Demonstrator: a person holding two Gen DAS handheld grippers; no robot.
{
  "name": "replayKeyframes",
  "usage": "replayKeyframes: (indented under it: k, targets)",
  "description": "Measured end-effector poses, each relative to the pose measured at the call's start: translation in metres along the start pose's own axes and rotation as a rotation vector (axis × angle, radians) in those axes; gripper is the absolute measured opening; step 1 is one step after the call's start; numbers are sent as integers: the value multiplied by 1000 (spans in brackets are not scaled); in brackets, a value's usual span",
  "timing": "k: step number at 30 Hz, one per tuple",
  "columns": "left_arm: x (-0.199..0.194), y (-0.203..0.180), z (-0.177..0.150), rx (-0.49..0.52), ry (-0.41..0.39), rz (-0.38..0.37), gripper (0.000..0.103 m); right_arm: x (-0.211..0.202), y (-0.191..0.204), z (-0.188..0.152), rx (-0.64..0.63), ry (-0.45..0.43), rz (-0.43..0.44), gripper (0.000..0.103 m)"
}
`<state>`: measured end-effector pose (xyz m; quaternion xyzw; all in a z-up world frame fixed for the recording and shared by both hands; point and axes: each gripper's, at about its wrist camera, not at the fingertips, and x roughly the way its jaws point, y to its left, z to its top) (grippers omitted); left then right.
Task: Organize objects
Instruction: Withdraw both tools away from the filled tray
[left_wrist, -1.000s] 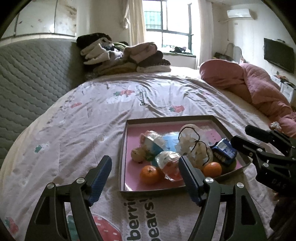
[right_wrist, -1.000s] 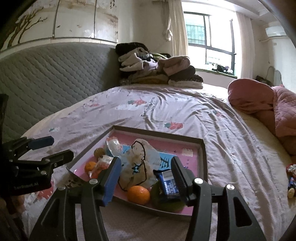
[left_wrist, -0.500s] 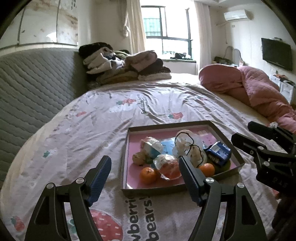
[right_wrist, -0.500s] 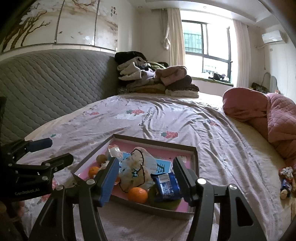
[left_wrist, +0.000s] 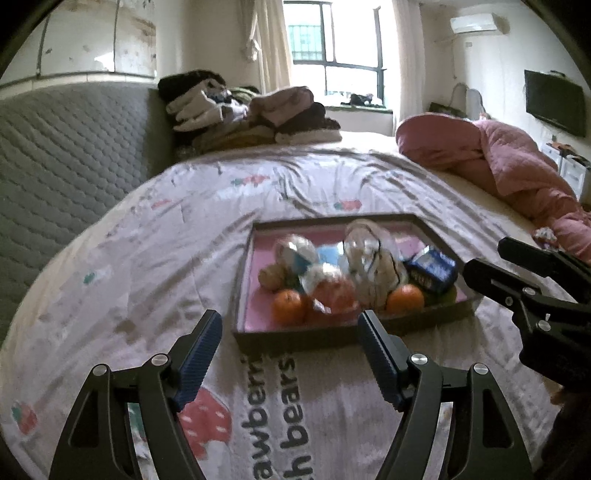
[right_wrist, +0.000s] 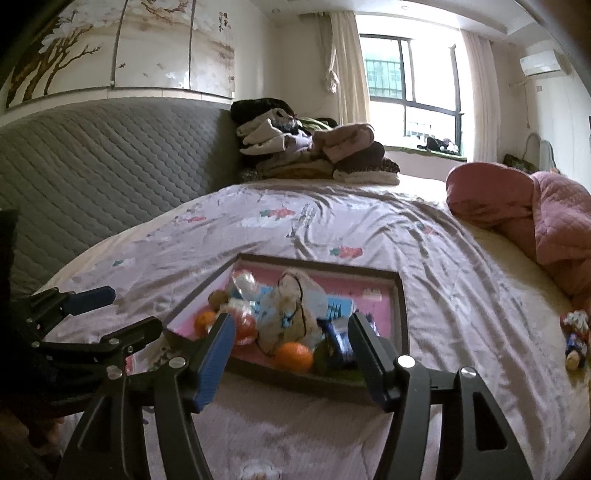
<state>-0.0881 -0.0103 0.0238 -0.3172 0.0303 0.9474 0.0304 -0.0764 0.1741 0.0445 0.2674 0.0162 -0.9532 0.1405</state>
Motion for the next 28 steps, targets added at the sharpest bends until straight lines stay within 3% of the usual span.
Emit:
replayKeyframes:
  k: [11, 28]
  targets:
    - [46, -6, -43, -16, 125, 5, 77, 23, -17, -52, 65, 111, -44, 63]
    - [54, -4, -48, -8, 133, 17, 77, 39, -26, -61, 104, 158, -44, 63]
